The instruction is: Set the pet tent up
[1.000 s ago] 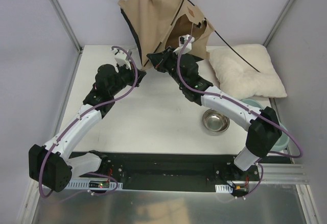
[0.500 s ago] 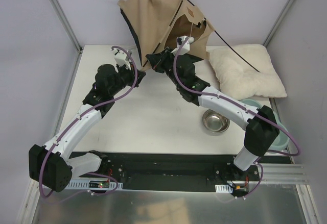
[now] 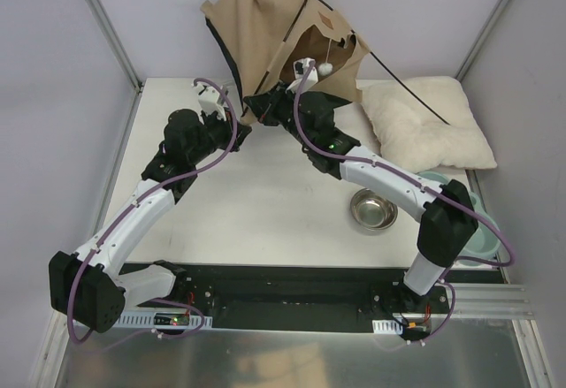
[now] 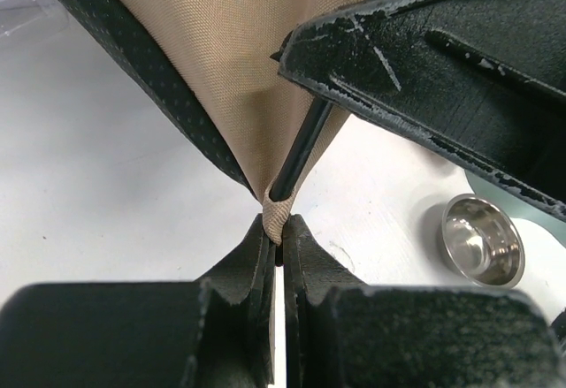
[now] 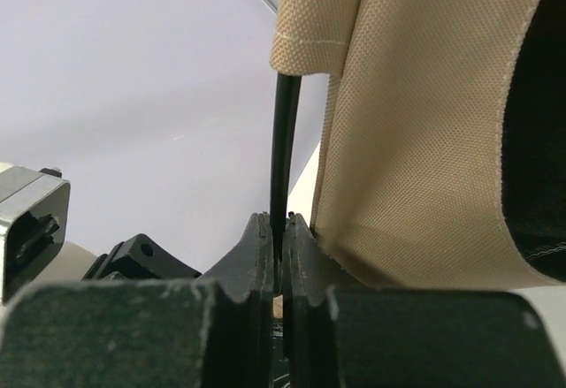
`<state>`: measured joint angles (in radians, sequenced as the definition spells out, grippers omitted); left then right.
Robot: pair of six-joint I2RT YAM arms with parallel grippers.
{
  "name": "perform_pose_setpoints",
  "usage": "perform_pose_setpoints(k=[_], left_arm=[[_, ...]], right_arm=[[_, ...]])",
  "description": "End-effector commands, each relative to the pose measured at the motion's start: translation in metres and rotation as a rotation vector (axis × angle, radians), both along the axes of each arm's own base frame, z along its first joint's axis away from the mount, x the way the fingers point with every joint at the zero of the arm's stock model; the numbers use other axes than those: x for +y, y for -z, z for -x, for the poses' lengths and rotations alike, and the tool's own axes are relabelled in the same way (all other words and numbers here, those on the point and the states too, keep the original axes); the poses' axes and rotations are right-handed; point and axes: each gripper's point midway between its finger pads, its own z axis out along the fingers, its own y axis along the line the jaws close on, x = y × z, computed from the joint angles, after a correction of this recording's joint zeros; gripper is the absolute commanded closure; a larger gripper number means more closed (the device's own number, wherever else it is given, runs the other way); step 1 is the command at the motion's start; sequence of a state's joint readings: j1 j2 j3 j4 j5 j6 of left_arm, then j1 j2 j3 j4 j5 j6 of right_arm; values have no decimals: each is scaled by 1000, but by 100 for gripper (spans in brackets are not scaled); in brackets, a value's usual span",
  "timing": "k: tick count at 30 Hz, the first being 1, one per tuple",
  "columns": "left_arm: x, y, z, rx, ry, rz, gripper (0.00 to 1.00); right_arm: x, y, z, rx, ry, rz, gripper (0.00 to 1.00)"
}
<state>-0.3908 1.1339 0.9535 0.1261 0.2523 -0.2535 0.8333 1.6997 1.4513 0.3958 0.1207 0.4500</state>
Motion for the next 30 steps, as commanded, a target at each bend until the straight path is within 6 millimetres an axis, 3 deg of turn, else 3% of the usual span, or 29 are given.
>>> perform_pose_setpoints(k=[1, 9, 15, 19, 25, 30], left_arm=[[2, -13, 2, -17, 12, 0, 100], [13, -12, 0, -22, -47, -33, 100], [9, -18, -1, -27, -27, -28, 100], [9, -27, 0, -48, -18, -35, 100], [16, -39, 9, -88, -17, -63, 100], [21, -54, 19, -137, -22, -56, 82]], right_arm=[[-20, -12, -28, -56, 120, 24, 100], [-49, -4, -44, -39, 300, 97, 100], [-18, -2, -25, -83, 118, 145, 100], [0, 13, -8, -112, 33, 231, 100], [-5, 37, -12, -82, 78, 313, 100], [-2, 61, -2, -48, 24, 361, 100]])
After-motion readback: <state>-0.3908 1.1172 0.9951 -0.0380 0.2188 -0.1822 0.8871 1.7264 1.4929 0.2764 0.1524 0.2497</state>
